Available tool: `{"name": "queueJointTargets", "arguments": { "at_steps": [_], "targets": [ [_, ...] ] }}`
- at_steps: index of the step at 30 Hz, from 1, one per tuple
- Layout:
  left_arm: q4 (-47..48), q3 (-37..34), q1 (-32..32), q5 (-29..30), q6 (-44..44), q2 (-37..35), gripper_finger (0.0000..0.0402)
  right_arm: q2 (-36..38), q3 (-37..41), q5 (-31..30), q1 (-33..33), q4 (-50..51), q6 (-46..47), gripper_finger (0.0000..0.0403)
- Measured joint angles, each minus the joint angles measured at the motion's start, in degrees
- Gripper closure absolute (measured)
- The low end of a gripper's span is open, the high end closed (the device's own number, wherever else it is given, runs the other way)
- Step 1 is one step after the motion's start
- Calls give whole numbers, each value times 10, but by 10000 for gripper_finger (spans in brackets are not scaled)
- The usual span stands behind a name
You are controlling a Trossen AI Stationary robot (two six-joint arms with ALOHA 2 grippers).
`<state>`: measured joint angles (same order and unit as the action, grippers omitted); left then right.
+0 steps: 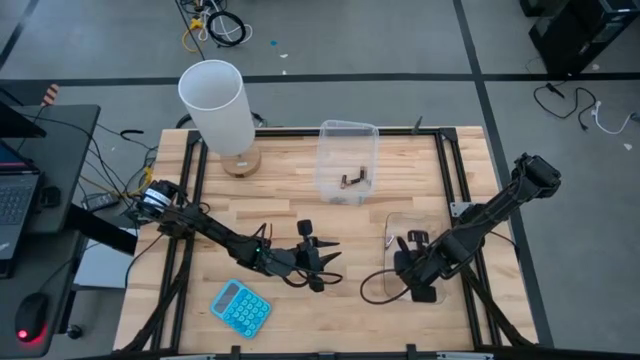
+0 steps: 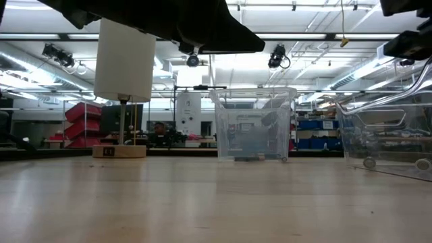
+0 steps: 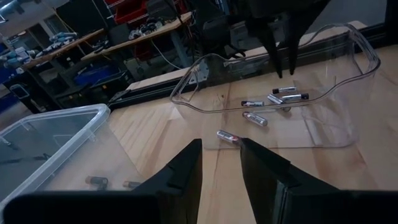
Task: Sort batteries
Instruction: Adjust the transparent bins
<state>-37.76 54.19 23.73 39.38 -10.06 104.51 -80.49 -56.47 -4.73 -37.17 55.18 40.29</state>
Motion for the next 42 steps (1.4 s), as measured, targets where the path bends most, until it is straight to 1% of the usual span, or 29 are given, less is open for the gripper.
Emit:
{"name": "queueJointTargets", "arguments": {
  "at_steps": [8,15,22,25,29,36,42],
  "targets": [
    [0,0,-1,0,17,0,291,0,0,-44,2,39,-5,362],
    [0,0,-1,0,18,0,291,0,0,-128,2,117,-3,362],
    [0,0,-1,0,18,0,291,0,0,-222,2,159,0,363],
    [0,0,-1,0,19,0,290,0,-15,-252,2,173,0,366],
    [0,0,-1,0,19,0,290,0,-56,-288,2,194,-8,375],
    [-1,0,-1,0,19,0,290,0,-125,-340,1,182,-54,394],
    [-1,0,-1,0,18,0,290,0,-141,-362,1,111,-114,402]
  ]
}}
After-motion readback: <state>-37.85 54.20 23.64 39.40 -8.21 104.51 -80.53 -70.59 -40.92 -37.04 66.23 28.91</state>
